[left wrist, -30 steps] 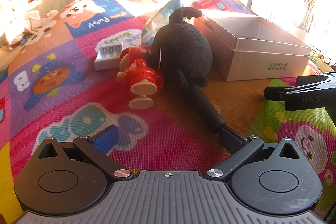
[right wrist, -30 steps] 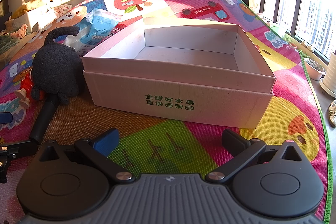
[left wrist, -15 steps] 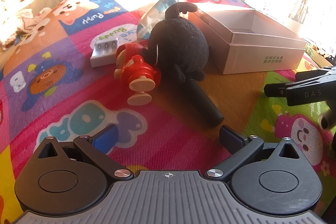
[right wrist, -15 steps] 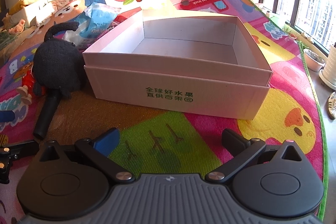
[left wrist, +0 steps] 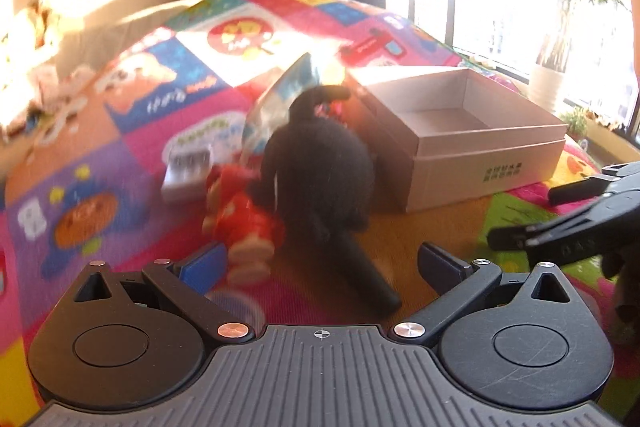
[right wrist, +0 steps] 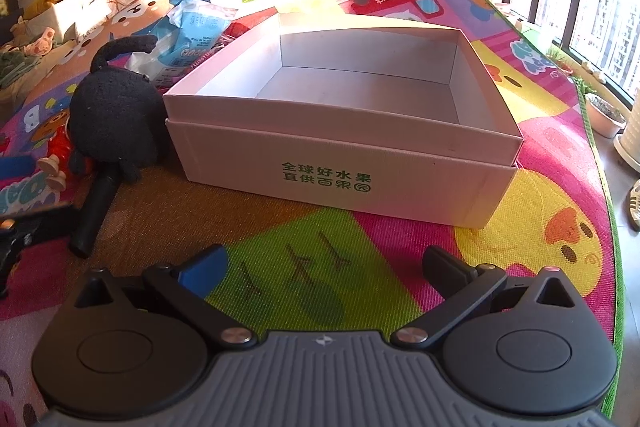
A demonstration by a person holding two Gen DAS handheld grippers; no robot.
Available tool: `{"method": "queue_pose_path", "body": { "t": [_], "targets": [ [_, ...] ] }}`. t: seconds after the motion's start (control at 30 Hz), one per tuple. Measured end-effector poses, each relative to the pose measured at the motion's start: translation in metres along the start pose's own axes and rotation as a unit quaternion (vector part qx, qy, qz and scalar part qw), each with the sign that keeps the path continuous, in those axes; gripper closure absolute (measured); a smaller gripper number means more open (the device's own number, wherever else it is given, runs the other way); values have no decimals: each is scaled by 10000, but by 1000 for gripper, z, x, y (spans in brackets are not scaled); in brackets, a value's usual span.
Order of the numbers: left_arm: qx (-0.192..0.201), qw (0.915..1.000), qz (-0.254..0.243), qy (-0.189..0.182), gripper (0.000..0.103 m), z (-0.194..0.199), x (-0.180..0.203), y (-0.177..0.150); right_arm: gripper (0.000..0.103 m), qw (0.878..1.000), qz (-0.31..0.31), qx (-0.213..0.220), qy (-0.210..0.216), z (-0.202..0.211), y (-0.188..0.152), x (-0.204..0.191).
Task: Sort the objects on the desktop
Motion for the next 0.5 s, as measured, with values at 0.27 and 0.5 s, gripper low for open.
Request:
{"method": "queue_pose_path", "body": {
  "t": [0.27, 0.5],
  "targets": [
    [-54, 9958, -443, 801, 0, -26, -19, 17, 0, 9973, 376, 630, -85, 27, 9, -2],
    [-434, 9856, 327, 1599, 0, -31, -97, 1, 0, 9843, -61, 1724, -377, 49, 58, 28]
  ]
}}
Point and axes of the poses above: each gripper's, at about its wrist camera, not at the fingertips, and z roughly against the way its jaws point, x to its right, y to its top, the point moved 10 cm from there along -z, roughly the way its jaws point, and after that the axes turned 9 degrees about -z, right-handed, at the moved point
